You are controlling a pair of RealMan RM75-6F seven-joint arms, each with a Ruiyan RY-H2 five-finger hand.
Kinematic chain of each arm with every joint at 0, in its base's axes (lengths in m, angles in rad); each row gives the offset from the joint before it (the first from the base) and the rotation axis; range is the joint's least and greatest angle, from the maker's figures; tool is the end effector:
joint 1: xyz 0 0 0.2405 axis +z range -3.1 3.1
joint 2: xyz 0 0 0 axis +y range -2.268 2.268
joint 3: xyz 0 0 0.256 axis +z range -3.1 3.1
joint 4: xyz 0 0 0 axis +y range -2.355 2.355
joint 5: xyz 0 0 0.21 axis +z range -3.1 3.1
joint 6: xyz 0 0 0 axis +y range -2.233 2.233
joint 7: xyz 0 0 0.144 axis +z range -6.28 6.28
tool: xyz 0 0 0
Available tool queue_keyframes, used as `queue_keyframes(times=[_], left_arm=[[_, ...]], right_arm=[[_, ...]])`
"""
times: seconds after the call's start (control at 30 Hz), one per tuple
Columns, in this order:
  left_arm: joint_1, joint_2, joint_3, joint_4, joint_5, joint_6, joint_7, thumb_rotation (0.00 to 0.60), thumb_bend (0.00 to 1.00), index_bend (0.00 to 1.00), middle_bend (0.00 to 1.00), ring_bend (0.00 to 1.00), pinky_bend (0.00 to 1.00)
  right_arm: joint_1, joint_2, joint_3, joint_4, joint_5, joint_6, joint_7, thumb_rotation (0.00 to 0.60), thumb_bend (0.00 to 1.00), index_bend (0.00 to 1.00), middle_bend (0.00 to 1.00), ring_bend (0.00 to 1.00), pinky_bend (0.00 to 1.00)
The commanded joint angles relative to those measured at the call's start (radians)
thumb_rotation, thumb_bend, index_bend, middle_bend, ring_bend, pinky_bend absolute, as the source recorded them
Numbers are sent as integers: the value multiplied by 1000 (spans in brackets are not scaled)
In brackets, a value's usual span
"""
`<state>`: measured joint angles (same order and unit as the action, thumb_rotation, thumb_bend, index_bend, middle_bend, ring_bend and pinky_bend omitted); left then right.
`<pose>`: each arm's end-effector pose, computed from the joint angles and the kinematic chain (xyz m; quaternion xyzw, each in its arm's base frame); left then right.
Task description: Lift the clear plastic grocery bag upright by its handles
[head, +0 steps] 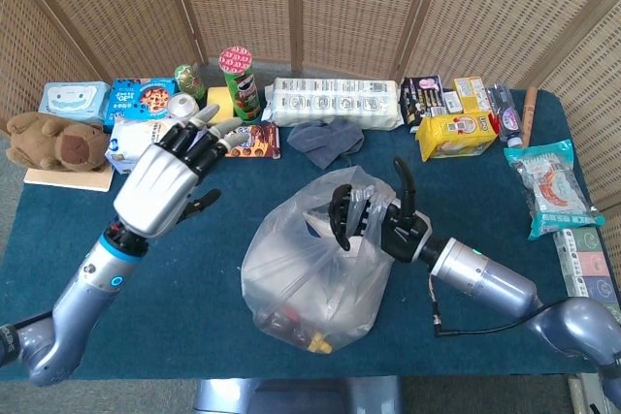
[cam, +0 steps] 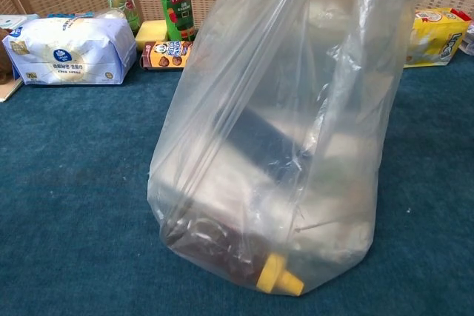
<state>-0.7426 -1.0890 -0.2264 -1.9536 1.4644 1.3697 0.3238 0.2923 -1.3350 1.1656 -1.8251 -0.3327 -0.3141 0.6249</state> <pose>-0.0559 0.3060 0.1561 -0.6866 -0.1528 -0.5750 0.4179 -0.0664 -0.3261 0.1328 -0.2112 0.8507 -0.4095 0.2529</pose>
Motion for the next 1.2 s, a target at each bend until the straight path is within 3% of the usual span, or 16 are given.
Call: queue_keyframes(times=[0.03,0.13,0.4,0.63,0.87,1.2], left_arm=[[84,19,60,-12,67,77,22,600,167,147,170,50,209],[142,29,100,-14,94,114,39,600,168,147,170,50,209],[307,71,208,-49,78,172,67,600,168,148,170,50,209],[418,54,268,-30,40,200,48,600,168,148,170,50,210],[522,50,320,3,-4,214,23,600,167,148,170,50,214],[596,47,314,37,-16,234,-27,600,166,148,170,50,215]], right_arm=[[-2,14,21,-9,27,34,36,178,171,454,542,574,687],[-3,28,40,-26,38,71,60,318,196,478,557,609,728],[-30,51,124,-74,54,125,102,488,218,509,581,647,769],[-41,62,181,-102,63,152,136,535,219,522,589,656,782],[-39,56,254,-122,75,171,170,541,219,522,590,658,784],[-39,70,272,-141,62,199,200,541,219,523,590,657,788]])
